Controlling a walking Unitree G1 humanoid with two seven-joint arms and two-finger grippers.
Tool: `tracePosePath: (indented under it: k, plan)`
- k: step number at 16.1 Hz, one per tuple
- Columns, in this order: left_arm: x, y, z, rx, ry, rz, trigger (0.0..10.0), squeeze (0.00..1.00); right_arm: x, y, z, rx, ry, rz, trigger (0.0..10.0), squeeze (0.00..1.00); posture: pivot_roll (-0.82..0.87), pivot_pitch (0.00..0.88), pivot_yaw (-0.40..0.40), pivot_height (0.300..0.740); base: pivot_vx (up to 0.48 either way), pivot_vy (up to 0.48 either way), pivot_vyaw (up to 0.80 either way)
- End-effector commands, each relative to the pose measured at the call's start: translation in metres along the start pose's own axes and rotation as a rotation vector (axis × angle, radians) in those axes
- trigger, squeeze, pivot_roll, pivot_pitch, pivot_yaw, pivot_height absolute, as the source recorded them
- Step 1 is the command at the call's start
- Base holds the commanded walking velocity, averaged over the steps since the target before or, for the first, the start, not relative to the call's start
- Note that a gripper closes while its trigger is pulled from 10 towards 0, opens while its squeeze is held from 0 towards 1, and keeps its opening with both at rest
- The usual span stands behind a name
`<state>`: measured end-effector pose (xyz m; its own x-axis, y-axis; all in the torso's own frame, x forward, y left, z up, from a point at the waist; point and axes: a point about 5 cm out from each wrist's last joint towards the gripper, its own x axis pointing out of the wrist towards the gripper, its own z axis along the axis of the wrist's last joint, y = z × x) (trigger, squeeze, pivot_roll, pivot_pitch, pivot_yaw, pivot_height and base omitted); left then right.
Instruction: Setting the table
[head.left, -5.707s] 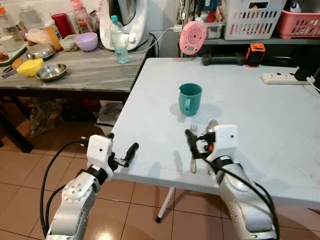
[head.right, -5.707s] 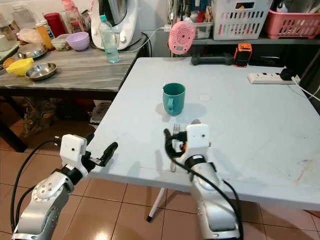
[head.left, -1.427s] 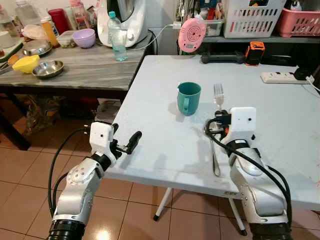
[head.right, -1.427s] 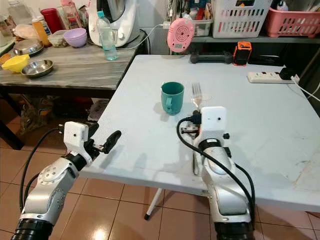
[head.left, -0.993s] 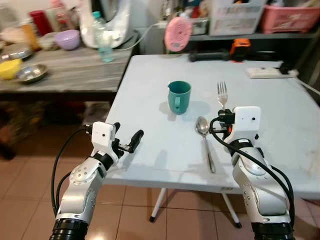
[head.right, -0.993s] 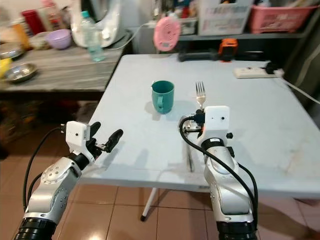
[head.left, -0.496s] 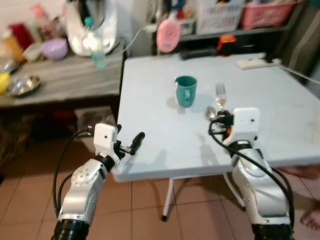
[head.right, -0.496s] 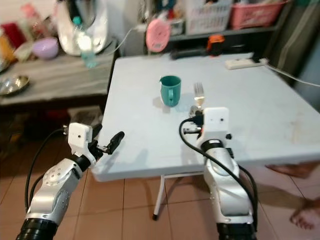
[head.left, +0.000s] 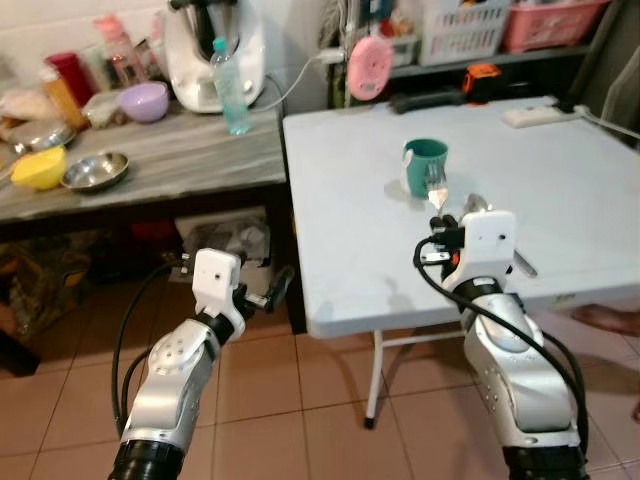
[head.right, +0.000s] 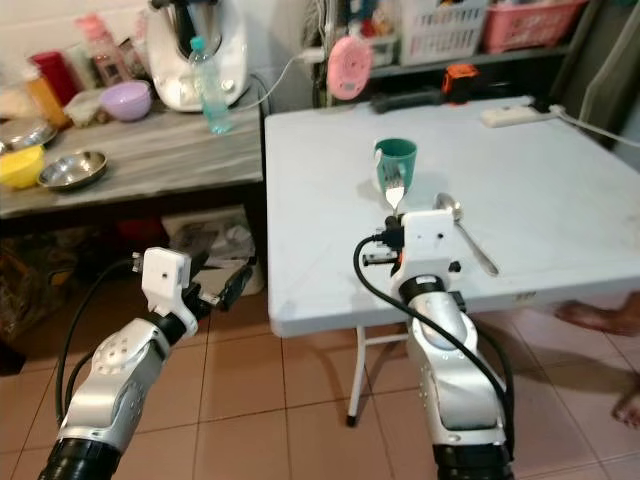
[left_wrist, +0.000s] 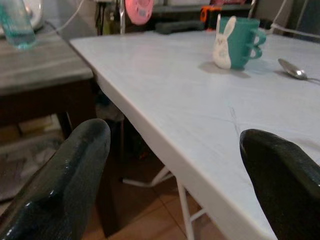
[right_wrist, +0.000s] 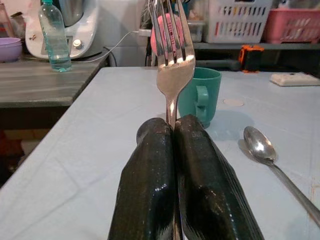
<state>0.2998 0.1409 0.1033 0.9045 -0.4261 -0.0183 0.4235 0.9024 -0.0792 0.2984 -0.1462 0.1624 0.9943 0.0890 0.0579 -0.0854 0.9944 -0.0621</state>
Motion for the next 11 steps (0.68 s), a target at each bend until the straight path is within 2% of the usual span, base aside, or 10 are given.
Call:
tracePosePath:
  k: [1,8,11]
  plan:
    - [-0.0046,0.0093,0.0005,0.023,0.005,0.036,10.0,0.00,0.0024,0.0111,0.0074,0.010,-0.031,0.044,10.0,0.00,-0.07,0.000,0.069,0.740,0.000,0.480,0.49]
    - [-0.0027,0.0084,0.0006,0.032,0.007,0.040,10.0,0.00,0.0036,0.0113,0.0073,0.019,-0.032,0.039,10.0,0.00,-0.08,0.000,0.076,0.740,0.000,0.480,0.78]
    - [-0.0022,0.0079,-0.0007,0.035,0.016,0.036,10.0,0.00,0.0041,0.0104,0.0068,0.022,-0.030,0.033,10.0,0.00,-0.08,0.000,0.077,0.740,0.000,0.480,0.00]
